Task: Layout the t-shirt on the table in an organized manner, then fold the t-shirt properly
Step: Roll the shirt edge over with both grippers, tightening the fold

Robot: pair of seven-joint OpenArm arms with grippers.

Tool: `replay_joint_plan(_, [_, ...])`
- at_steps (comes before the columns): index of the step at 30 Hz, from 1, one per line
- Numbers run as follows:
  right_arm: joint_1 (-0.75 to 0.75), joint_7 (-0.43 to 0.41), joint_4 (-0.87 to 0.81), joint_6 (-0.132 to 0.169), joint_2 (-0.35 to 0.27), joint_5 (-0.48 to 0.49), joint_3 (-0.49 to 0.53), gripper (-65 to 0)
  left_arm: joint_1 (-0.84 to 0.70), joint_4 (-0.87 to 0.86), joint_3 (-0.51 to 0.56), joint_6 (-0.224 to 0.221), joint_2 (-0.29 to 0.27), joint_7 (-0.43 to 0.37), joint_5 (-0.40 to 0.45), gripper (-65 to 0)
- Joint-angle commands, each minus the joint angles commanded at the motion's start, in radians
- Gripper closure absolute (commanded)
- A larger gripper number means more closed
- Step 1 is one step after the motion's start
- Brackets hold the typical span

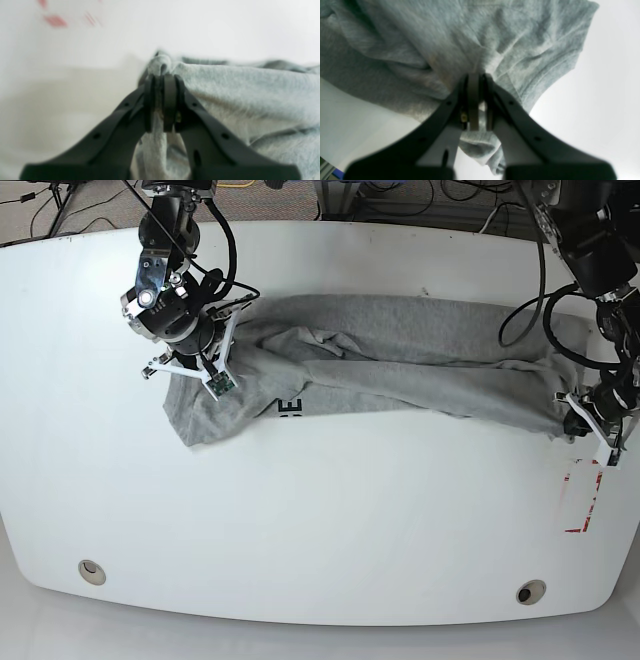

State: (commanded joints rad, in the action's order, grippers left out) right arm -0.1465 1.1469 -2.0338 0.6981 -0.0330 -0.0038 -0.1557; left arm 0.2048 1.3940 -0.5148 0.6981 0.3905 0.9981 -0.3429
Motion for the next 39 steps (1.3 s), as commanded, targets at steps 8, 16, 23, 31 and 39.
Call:
replay_joint_plan(8, [0.011,0.0,0.0,0.0,0.0,0.0,0.0,-4.0,-0.037,0.104,-0.077,0.0,0.0,0.086,-0.002,-3.6])
replay_joint_plan(16, [0.014,0.0,0.0,0.0,0.0,0.0,0.0,-4.0,-0.106,0.173,-0.092,0.0,0.002,0.101,0.003,-3.6])
replay_joint_plan(23, [0.021,0.0,0.0,0.0,0.0,0.0,0.0,-4.0,-0.17,0.201,-0.094,0.0,0.002,0.101,0.005,-3.6])
replay_joint_plan(31, [0.026,0.0,0.002,0.0,0.0,0.0,0.0,-4.0,-0.199,0.193,-0.094,0.0,0.003,0.1,0.005,-6.7])
replay_joint_plan(39, [0.026,0.0,0.0,0.0,0.0,0.0,0.0,-4.1,-0.213,0.195,-0.094,0.0,0.038,0.1,0.005,-26.5])
